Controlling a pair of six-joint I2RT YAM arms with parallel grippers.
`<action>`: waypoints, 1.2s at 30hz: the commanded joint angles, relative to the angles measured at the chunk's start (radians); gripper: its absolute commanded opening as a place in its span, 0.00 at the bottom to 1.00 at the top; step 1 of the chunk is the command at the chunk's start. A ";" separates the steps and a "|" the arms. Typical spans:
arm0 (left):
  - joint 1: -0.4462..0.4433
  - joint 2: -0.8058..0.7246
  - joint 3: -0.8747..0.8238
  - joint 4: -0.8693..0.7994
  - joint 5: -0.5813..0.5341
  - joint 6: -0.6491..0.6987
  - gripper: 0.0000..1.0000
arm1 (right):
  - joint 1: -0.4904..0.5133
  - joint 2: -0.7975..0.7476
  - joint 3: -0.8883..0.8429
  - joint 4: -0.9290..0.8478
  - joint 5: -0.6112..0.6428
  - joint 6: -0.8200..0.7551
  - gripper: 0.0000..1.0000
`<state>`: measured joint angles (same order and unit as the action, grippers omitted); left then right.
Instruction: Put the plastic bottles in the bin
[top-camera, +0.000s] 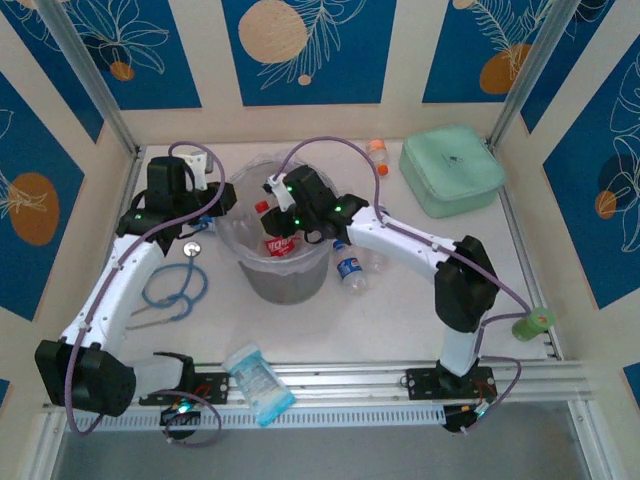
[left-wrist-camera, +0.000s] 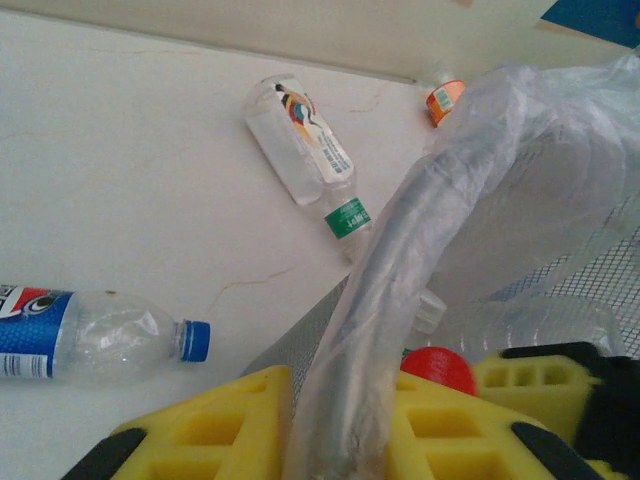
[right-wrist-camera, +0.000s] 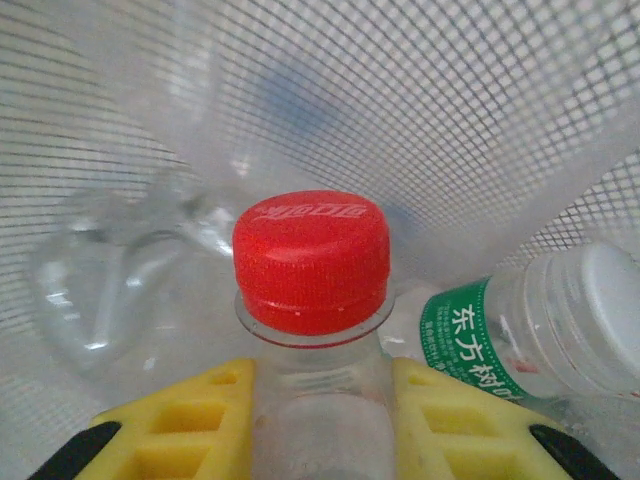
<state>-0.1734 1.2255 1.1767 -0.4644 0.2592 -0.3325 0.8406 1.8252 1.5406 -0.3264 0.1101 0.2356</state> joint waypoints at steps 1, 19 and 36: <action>0.016 0.002 -0.018 -0.039 -0.031 0.030 0.24 | 0.019 0.044 0.020 -0.103 -0.016 0.030 0.00; 0.016 0.006 -0.017 -0.040 -0.032 0.034 0.24 | 0.029 -0.059 0.130 -0.191 0.018 0.021 0.85; 0.016 0.010 -0.020 -0.040 -0.037 0.034 0.24 | 0.044 -0.283 0.133 -0.217 0.264 -0.025 0.99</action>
<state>-0.1703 1.2259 1.1759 -0.4641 0.2455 -0.3313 0.8799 1.6184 1.6524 -0.5400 0.2935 0.2344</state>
